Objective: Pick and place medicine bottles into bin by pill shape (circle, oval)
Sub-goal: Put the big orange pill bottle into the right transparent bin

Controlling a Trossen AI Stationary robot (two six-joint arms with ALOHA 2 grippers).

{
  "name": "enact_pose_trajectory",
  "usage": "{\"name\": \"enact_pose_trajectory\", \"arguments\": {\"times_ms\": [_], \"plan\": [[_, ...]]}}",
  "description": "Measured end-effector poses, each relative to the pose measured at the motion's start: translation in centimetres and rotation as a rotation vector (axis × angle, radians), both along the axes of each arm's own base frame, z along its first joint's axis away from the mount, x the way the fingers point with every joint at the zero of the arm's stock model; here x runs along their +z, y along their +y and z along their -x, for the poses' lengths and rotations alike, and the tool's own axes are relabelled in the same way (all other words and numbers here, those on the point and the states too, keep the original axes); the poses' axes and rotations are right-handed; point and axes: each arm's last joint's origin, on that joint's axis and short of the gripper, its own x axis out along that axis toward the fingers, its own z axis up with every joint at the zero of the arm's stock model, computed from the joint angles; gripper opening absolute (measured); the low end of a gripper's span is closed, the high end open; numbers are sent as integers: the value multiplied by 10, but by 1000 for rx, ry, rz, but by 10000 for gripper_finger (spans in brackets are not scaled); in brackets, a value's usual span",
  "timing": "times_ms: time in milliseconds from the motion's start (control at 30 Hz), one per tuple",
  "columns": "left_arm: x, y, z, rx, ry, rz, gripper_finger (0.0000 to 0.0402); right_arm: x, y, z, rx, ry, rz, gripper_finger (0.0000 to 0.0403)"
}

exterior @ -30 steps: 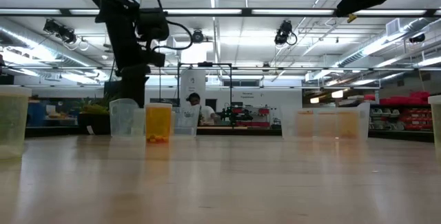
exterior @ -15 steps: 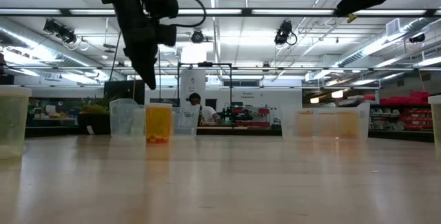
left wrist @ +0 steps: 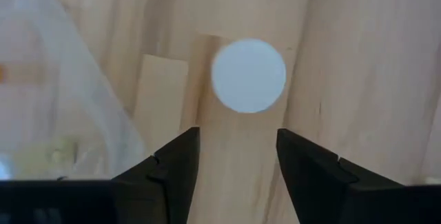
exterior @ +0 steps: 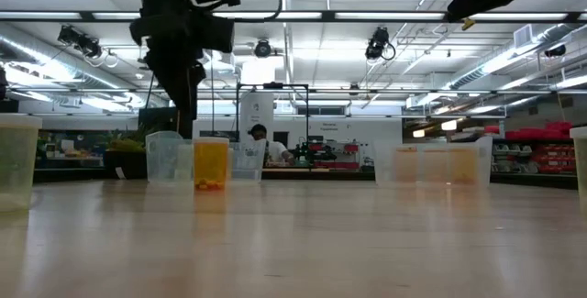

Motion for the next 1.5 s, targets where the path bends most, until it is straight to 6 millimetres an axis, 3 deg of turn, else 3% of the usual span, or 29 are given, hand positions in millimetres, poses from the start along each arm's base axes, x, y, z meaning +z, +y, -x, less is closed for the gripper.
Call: {"name": "enact_pose_trajectory", "arguments": {"times_ms": [233,567,1133,1500], "plan": [[-30,-16,-13,-64,130,-48,184,0,0,0,0,-1,-1,252],[-66,-17,-33,-89,161,-59,176,0,0,0,1,0,1,252],[-64,-12,-63,-104,-102,-199,172,1,0,-1,0,-10,2,252],[-64,-2,-72,-78,-177,-253,172,1,1,-1,2,-11,4,252]]}}
